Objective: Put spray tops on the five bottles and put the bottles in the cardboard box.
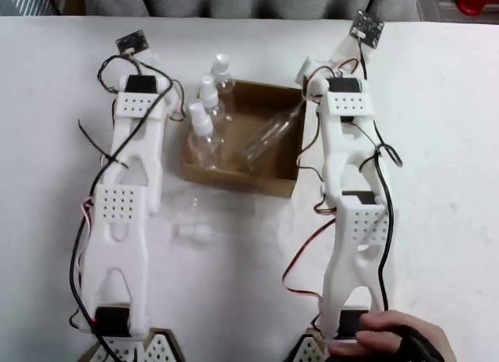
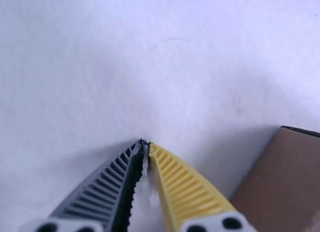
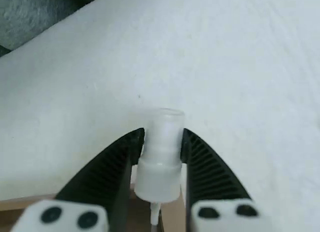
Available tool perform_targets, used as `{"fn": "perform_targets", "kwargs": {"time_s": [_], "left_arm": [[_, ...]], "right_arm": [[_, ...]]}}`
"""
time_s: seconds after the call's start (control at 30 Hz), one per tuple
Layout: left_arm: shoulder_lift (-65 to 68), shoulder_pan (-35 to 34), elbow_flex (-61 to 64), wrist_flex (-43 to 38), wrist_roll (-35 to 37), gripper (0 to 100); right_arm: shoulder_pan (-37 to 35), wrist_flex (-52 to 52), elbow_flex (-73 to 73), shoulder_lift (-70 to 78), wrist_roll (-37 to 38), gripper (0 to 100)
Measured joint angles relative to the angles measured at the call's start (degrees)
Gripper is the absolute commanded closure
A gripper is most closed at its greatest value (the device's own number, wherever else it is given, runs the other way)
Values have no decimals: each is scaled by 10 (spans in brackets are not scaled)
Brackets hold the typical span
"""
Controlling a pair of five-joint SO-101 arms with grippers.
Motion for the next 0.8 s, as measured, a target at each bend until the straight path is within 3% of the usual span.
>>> {"fn": "perform_targets", "kwargs": {"time_s": [0.47, 0.8], "left_arm": [[0, 0, 0, 0, 0, 976], [0, 0, 0, 0, 0, 976]], "right_arm": [[1, 25, 0, 0, 0, 985], [-9, 150, -12, -20, 0, 985]]}}
